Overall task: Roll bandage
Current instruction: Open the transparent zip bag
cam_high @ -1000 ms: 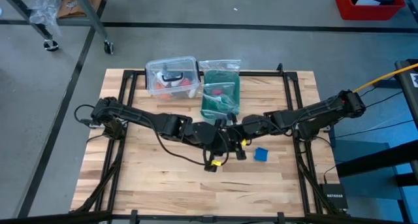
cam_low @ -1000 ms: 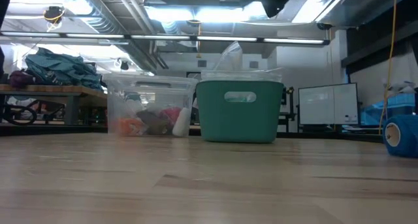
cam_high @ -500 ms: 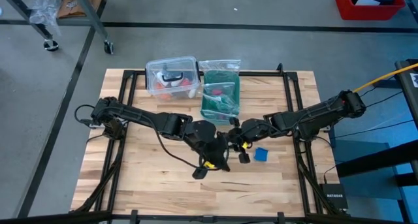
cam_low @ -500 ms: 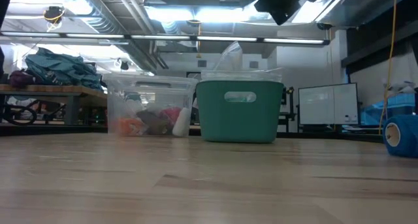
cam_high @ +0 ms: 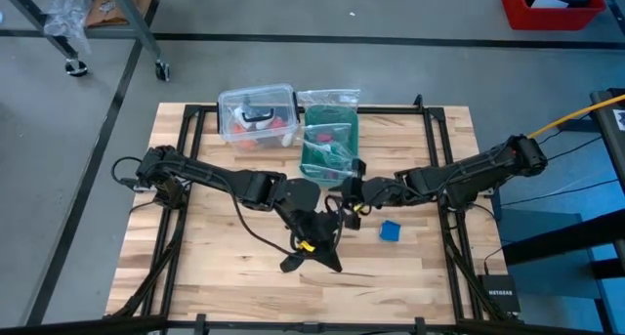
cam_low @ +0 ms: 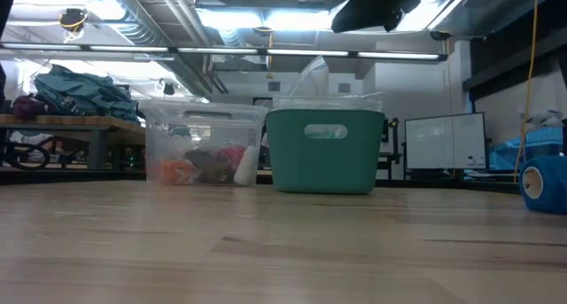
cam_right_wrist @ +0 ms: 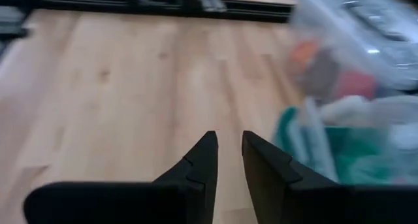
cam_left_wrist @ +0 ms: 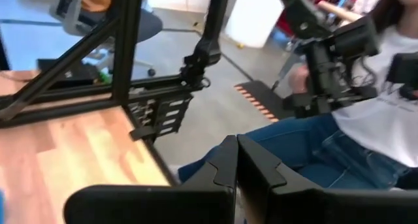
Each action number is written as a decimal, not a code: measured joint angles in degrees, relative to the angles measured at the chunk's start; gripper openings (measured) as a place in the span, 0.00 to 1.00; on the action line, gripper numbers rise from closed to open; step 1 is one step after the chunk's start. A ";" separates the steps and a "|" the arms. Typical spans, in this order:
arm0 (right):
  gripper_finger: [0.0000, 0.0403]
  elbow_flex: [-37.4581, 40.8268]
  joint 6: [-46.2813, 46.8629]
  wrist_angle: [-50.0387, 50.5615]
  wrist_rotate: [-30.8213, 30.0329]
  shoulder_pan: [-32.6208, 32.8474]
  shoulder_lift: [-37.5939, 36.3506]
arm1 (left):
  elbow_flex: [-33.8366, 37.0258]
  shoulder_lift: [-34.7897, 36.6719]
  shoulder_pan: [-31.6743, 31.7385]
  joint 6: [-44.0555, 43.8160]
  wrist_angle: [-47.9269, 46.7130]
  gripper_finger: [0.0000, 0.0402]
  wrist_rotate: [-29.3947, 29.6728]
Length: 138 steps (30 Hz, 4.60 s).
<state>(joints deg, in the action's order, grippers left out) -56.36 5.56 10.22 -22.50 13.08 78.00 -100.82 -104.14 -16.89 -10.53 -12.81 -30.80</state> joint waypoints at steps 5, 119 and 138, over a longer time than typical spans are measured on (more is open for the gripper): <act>0.19 -0.01 0.00 -1.57 -5.28 -0.98 0.07 | 0.00 0.00 -0.08 -0.19 0.61 0.00 -0.61; 0.19 -20.79 -28.46 45.55 -1.88 -13.49 -24.50 | 0.20 -5.75 53.94 42.23 -21.39 0.52 29.81; 0.19 -20.79 -28.41 45.38 1.16 -13.49 -24.41 | 0.22 -4.04 60.06 38.62 -22.65 0.52 17.50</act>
<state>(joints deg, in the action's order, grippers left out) -77.14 -22.85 55.59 -21.34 -0.40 53.58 -100.60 -108.18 43.17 28.09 -35.45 -13.30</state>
